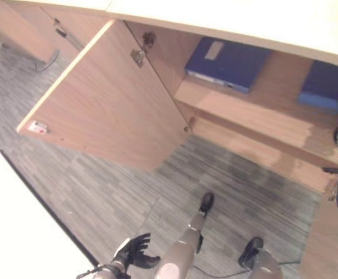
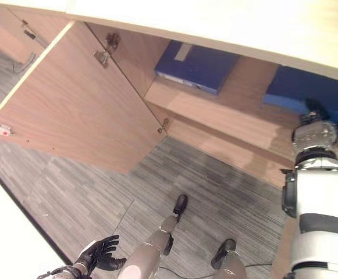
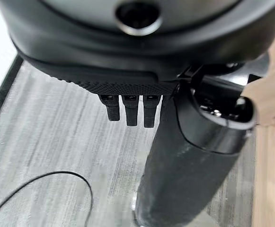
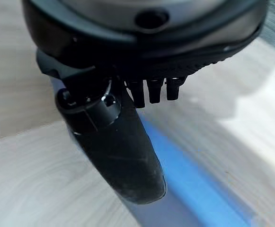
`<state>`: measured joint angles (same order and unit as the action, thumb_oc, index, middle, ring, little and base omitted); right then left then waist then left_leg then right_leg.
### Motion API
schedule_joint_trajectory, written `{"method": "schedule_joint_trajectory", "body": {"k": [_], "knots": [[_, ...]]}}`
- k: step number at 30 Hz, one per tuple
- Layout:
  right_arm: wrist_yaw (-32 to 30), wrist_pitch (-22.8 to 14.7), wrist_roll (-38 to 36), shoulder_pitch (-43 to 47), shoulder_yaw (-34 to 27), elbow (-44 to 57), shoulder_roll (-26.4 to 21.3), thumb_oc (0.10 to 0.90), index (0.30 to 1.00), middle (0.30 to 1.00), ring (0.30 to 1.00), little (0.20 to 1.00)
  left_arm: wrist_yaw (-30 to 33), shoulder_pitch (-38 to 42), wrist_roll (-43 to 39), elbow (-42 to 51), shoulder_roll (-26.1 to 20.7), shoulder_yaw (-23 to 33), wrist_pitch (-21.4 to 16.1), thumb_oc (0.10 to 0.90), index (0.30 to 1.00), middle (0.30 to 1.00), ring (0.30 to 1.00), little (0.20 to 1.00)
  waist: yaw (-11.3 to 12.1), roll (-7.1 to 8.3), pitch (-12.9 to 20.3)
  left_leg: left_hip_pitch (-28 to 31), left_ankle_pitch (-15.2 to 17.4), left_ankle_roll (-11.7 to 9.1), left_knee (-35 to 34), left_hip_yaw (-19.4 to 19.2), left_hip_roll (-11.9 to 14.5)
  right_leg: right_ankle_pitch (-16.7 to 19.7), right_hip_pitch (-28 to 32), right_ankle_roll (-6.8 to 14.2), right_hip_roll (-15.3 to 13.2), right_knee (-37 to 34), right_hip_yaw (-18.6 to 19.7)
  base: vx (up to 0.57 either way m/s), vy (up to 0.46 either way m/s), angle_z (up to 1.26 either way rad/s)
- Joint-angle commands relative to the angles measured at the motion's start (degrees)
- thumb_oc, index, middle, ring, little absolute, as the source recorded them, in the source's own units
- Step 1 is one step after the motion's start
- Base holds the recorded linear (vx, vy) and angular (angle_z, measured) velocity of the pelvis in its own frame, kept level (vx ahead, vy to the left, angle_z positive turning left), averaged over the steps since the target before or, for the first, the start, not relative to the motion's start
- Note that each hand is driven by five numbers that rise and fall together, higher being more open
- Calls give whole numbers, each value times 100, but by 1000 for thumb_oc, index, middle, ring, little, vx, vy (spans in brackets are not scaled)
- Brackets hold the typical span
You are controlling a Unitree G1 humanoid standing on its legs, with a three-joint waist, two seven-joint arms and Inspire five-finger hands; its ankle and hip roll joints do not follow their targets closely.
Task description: Put the empty folder in the office cabinet
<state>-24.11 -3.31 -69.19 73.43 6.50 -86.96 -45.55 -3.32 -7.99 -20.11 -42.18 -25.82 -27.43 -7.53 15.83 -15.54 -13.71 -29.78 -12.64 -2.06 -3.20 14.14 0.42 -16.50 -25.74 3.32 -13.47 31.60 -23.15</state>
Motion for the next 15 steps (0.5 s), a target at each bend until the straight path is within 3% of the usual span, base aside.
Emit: {"method": "schedule_joint_trajectory", "body": {"k": [1,8,14,15], "knots": [[514,-334,597,1140,733,576,-873,800,900,900,900,900,-69,309,-188,-215,-495,84,-137,800,900,900,900,900,133,389,-167,955,870,-517,-146,-251,-3,416,542,294,162,-1582,232,0,16,-9],[644,-228,927,1280,1107,487,-1062,800,900,900,900,900,-199,219,-167,-141,-538,96,-96,800,900,900,900,900,161,336,-101,846,809,-575,-158,-158,-40,369,499,271,173,-1562,157,16,-17,3],[630,-287,656,815,579,337,-727,800,900,900,900,900,-180,322,-127,-256,-436,96,-48,800,900,900,900,900,126,326,-102,991,864,-536,-153,-124,-15,334,675,258,212,-1579,150,11,-10,6],[618,-322,546,689,426,328,-628,800,900,900,900,900,-167,334,-104,-291,-426,100,-43,800,900,900,900,900,154,293,-139,974,739,-510,-131,-139,-13,528,657,251,196,-1581,51,16,0,-23]]}}
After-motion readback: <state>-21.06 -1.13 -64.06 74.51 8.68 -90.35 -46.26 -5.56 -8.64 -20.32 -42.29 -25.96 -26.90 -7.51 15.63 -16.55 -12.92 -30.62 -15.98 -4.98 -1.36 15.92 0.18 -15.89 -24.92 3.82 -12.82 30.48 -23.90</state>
